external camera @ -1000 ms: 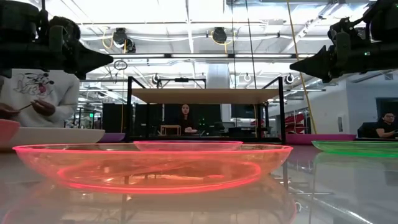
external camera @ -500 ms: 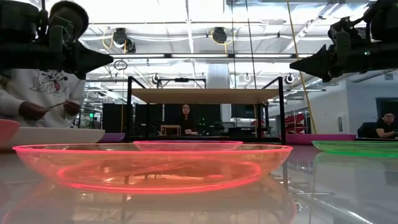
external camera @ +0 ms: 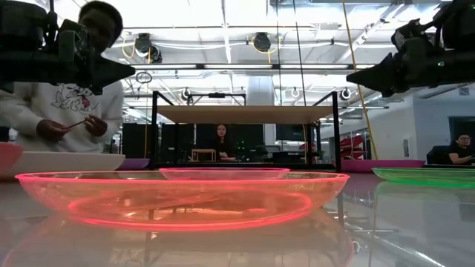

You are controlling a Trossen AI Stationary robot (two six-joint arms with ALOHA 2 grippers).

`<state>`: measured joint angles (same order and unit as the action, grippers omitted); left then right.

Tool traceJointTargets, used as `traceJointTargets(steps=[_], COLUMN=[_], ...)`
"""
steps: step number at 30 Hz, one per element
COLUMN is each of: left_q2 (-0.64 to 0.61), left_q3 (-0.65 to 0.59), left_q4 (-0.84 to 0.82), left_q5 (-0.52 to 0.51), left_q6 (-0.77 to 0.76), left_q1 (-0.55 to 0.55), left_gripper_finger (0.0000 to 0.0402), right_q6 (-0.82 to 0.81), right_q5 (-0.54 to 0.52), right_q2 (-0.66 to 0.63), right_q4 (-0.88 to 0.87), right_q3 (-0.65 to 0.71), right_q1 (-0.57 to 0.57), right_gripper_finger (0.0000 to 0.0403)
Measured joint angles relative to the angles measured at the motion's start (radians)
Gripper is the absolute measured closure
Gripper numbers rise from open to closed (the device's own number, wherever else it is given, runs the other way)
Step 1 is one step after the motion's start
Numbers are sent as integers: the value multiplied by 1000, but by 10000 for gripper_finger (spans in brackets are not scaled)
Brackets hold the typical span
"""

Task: Place and stack plates onto a shelf
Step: Put the small green plate on the shelf

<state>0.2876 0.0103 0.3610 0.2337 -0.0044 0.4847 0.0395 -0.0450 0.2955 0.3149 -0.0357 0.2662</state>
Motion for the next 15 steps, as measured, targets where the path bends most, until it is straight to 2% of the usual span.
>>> traceJointTargets(steps=[6,15], left_q2=[0,0], left_q3=[0,0], left_q4=[0,1], left_q5=[0,0], left_q6=[0,0], left_q1=[0,0], left_gripper_finger=[378,378], right_q6=[-1,35], right_q5=[47,43], right_q2=[1,35], right_q4=[-120,-207], right_q3=[-84,-147], right_q1=[-4,-69], right_gripper_finger=[394,394])
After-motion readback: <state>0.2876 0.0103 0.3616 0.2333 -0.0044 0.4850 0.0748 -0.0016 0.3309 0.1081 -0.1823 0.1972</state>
